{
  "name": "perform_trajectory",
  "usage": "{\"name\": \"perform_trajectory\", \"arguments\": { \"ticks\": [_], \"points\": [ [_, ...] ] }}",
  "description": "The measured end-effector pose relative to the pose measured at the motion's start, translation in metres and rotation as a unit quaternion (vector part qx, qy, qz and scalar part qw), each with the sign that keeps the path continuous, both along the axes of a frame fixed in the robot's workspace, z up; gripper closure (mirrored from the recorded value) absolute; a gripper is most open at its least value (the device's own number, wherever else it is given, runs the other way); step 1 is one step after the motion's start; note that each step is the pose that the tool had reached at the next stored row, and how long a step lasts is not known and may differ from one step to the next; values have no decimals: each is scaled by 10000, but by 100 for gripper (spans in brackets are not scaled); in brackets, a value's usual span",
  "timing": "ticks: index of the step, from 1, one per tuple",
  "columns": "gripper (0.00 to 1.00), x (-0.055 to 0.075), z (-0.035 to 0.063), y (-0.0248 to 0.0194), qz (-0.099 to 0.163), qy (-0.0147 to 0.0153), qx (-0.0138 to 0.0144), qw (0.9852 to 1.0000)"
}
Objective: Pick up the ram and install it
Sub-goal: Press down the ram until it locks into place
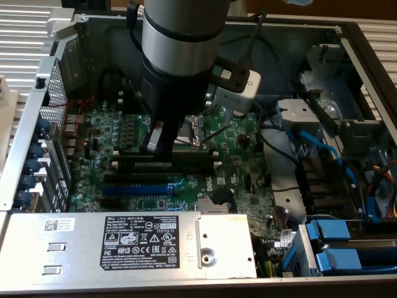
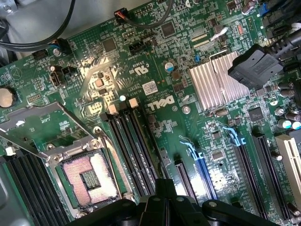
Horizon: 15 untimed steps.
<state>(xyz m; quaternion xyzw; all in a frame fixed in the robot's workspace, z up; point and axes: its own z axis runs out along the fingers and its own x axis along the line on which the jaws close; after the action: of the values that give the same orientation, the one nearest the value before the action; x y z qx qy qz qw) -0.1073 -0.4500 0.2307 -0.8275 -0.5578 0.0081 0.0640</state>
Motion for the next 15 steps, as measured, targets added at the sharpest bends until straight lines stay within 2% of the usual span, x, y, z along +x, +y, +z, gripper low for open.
{"name": "perform_trajectory", "arguments": {
  "ticks": [15],
  "points": [
    [89,0,-21,0,0,1,2,10000]
  ]
}}
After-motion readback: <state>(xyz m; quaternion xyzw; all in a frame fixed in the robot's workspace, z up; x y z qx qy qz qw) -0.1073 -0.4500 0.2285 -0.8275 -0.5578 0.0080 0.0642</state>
